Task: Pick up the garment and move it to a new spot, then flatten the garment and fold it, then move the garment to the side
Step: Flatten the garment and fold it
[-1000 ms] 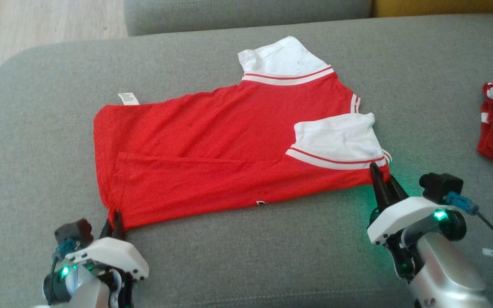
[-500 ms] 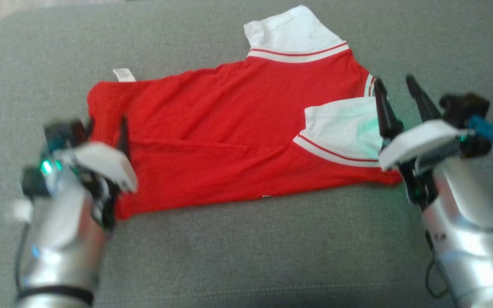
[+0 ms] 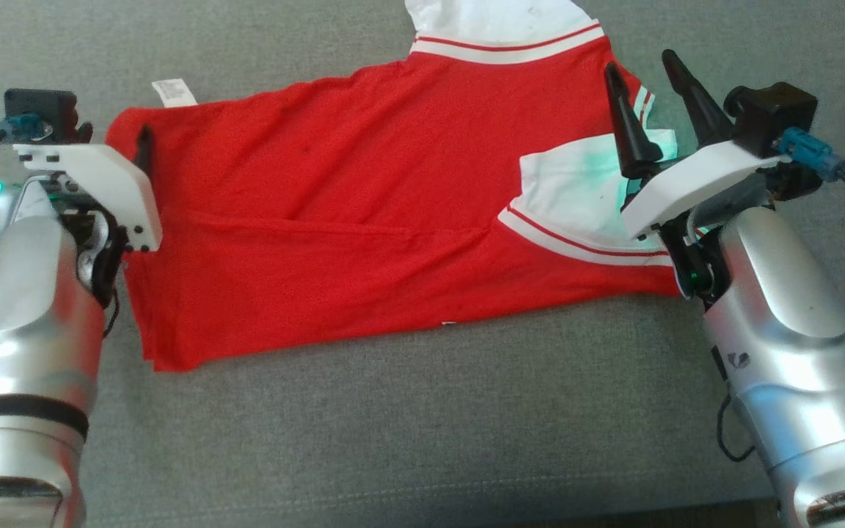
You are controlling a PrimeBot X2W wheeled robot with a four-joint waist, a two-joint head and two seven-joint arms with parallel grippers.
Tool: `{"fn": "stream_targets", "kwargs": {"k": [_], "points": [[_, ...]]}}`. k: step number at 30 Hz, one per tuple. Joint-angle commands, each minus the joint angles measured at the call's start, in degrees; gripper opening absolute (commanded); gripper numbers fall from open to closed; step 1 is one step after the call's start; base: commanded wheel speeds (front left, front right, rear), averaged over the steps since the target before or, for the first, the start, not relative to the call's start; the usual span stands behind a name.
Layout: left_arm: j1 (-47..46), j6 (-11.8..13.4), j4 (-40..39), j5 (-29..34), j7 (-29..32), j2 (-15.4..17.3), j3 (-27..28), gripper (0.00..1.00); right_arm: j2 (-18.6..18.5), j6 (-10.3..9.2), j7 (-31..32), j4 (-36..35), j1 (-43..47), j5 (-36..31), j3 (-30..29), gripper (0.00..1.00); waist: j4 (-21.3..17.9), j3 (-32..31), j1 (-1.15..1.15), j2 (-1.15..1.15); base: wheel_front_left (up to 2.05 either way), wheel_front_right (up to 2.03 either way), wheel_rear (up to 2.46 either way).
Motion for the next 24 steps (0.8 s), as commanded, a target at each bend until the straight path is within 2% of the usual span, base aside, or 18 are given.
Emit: {"fn": "stream_targets", "kwargs": {"k": [1, 8, 9, 15, 19, 24], "points": [[-2.88, -0.31, -0.49, 0.37, 0.11, 3.31, 0.9, 1.0, 0.92, -0.05, -0.59, -1.54, -1.57, 0.3, 1.15, 1.0, -0.44, 0.62, 0.0, 0.0, 0.0, 0.0, 0.0], [-5.3, -0.81, 4.28, 0.52, 0.9, 3.72, -0.37, 0.99, -0.06, -0.05, 0.12, -1.53, -4.39, 0.52, 2.25, 1.0, -0.54, 3.19, 0.0, 0.0, 0.0, 0.0, 0.0], [-6.09, -1.35, 5.26, 0.43, 1.25, 3.23, -1.01, 0.0, -0.69, -0.05, 0.75, -1.53, -6.11, 0.27, 2.6, 1.0, -0.13, 3.93, 0.0, 0.0, 0.0, 0.0, 0.0], [-8.77, -2.35, 5.54, 0.24, -0.83, 1.13, -2.89, 0.0, -2.85, -0.05, 4.55, 1.49, -13.42, -0.56, 2.92, 1.0, 2.66, 6.48, 0.0, 0.0, 0.0, 0.0, 0.0], [-10.71, -2.71, 4.98, 0.22, -3.57, -0.65, -4.26, 0.0, -4.4, -0.05, 8.18, 6.9, -19.1, -1.28, 2.26, 1.0, 5.7, 8.23, 0.0, 0.0, 0.0, 0.0, 0.0], [-13.02, -3.15, 4.04, -0.56, -6.79, -4.46, -6.48, 0.0, -6.39, -0.05, 11.37, 15.59, -26.1, -3.83, 1.58, 1.0, 10.34, 10.75, 0.0, 0.0, 0.0, 0.0, 0.0]]}}
